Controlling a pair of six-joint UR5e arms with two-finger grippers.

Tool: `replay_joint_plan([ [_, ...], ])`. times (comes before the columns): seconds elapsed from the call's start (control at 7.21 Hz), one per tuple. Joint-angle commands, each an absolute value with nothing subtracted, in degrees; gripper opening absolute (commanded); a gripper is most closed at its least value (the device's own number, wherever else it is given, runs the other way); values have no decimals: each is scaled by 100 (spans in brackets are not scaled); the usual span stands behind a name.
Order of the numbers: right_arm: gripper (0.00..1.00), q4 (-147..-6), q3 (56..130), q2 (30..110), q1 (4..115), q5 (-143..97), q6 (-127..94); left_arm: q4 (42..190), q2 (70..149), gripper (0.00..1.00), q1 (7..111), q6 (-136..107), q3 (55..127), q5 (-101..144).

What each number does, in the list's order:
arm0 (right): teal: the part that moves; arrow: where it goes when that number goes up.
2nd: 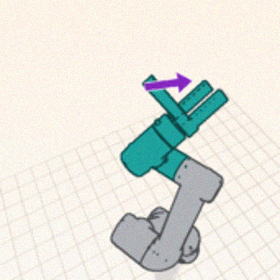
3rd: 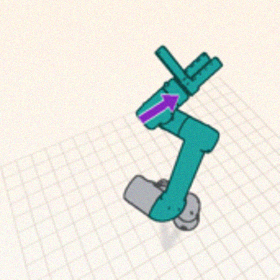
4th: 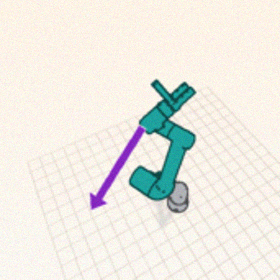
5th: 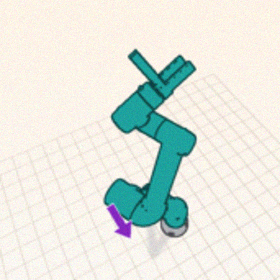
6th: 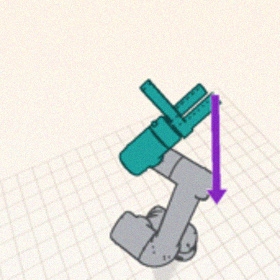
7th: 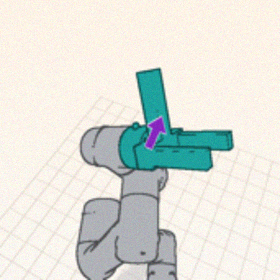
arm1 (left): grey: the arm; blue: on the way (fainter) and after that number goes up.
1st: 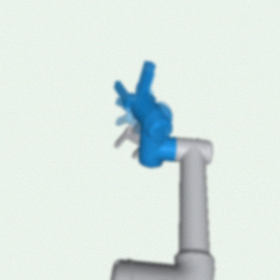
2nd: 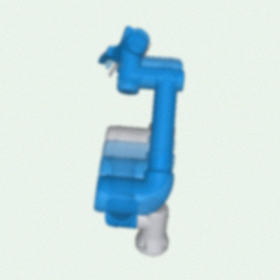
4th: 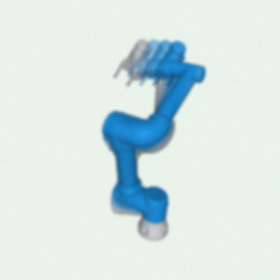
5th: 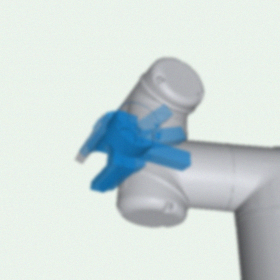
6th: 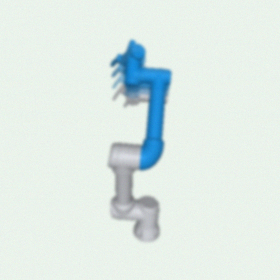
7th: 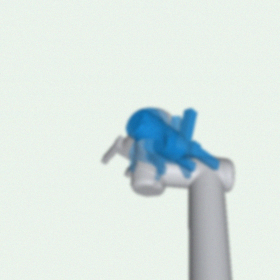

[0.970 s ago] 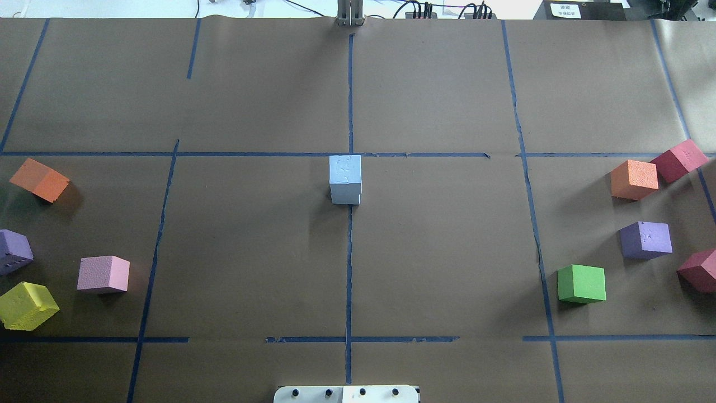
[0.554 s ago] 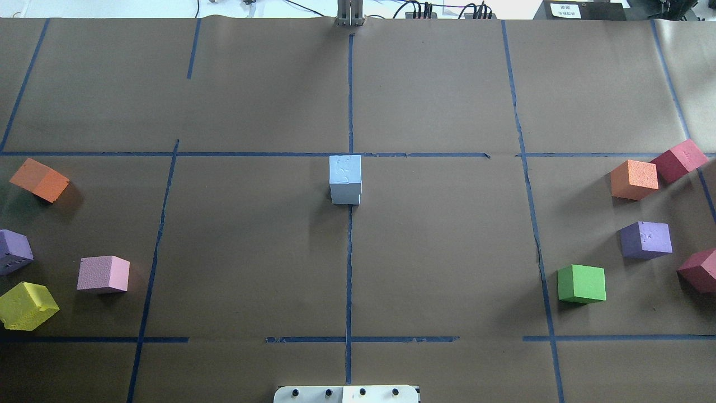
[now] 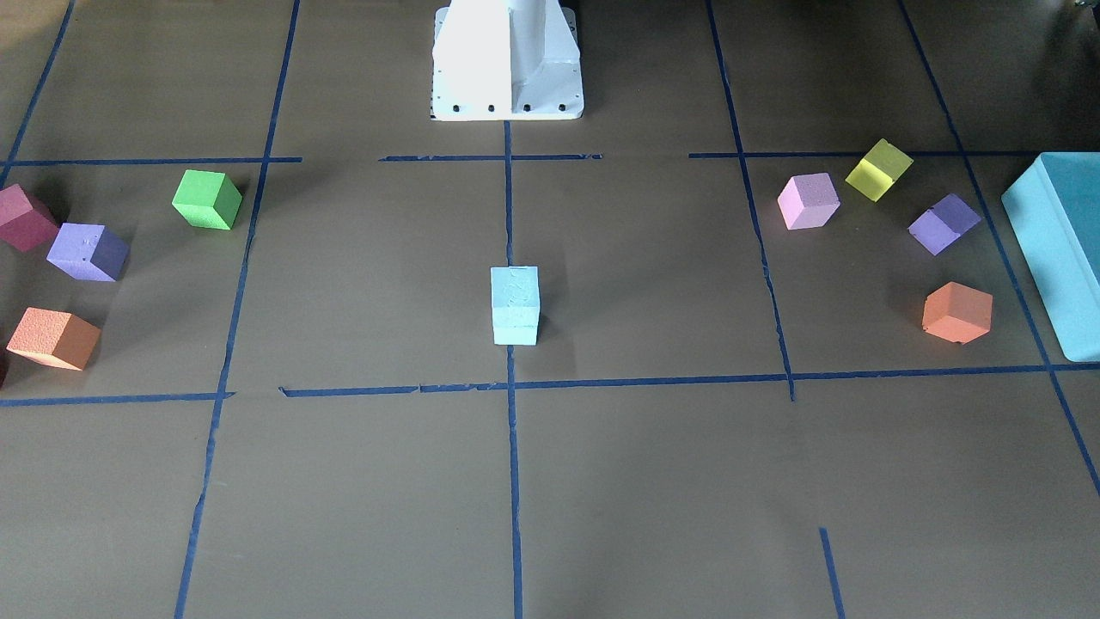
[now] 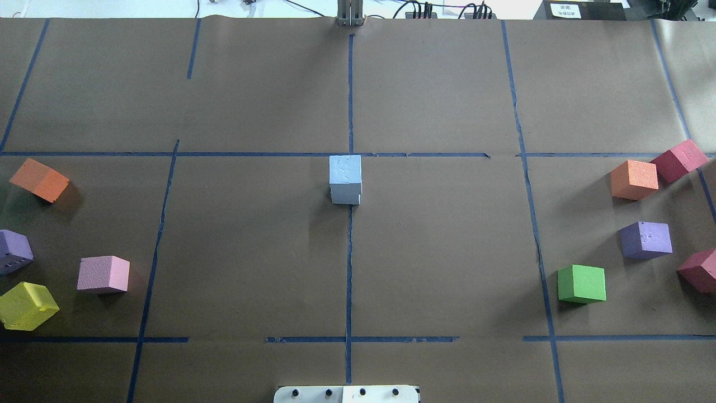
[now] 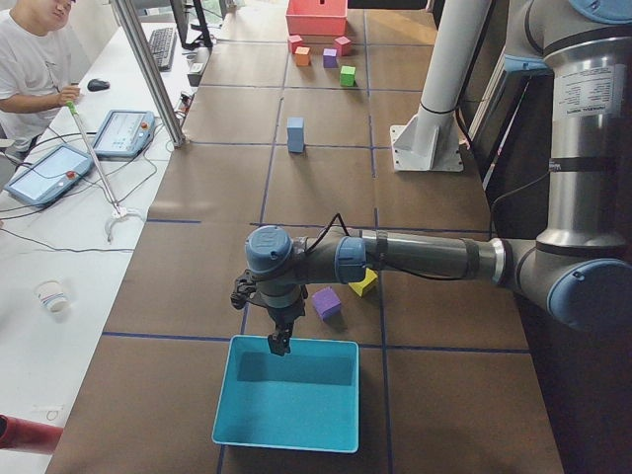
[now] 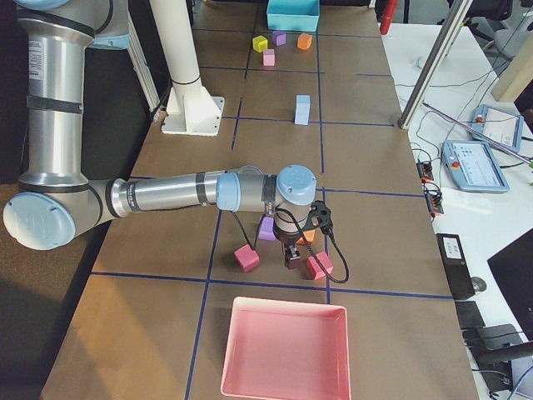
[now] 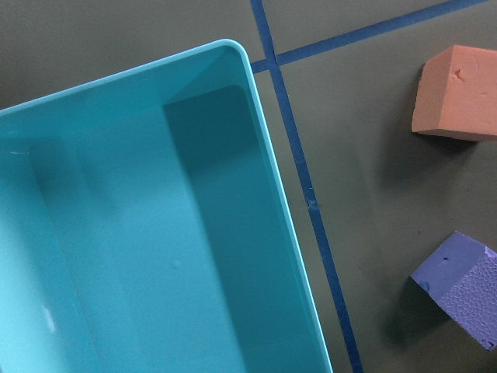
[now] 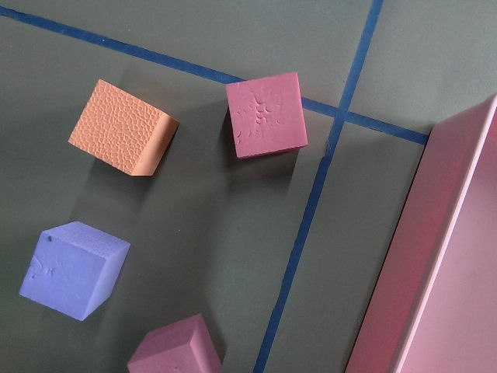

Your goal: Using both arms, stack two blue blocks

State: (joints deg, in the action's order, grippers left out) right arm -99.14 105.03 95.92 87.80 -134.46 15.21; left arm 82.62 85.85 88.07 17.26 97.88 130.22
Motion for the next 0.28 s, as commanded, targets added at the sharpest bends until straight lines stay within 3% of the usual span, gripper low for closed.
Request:
replay_joint_plan([
  [0.0, 99, -9914, 10503, 9589, 8771, -13447, 1477, 8270, 8587, 100, 8807, 1731, 9800, 13043],
  [0.14, 99, -9914, 10503, 9589, 8711, -13447, 1477, 8271, 8587, 100, 8807, 1731, 9800, 13043],
])
